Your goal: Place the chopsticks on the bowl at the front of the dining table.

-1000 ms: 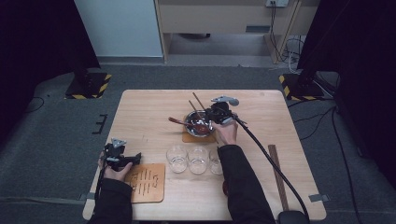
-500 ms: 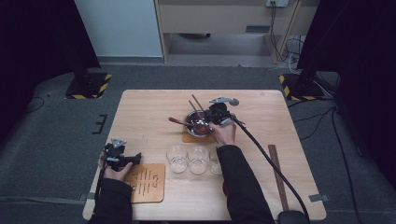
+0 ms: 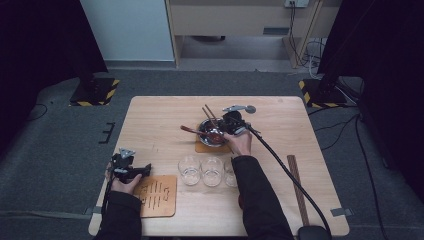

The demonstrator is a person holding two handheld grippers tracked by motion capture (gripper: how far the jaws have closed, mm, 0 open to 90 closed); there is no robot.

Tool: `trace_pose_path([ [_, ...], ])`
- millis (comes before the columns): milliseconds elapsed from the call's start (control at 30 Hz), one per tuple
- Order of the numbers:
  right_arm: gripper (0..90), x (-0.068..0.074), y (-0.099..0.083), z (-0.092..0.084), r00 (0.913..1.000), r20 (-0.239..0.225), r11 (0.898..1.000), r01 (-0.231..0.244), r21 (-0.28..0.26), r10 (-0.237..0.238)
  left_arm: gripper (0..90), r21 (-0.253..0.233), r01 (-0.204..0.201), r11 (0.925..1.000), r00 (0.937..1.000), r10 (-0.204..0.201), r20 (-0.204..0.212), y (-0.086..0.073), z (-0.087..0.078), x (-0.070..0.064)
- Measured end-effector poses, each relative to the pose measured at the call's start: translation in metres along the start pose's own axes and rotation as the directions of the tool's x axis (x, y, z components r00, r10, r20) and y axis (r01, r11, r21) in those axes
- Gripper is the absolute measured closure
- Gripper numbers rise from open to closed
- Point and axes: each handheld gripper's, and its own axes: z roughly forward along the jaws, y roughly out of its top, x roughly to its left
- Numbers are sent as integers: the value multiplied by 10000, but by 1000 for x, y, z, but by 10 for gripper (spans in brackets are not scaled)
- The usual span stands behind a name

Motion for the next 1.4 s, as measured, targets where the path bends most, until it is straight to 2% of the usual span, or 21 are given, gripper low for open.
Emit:
trace_pose_path([
  [533, 820, 0, 0, 2, 9999, -49, 9997, -119, 221, 120, 0, -2, 1, 10000, 10000, -1, -1, 0, 0, 0],
  [967, 839, -3, -1, -6, 9997, 36, 9992, 240, 321, -241, 0, 0, 0, 10000, 10000, 0, -2, 0, 0, 0],
  [1400, 855, -3, -4, -5, 9998, -181, 9993, 90, 357, -84, 0, 1, -1, 10000, 10000, 1, -2, 0, 0, 0],
])
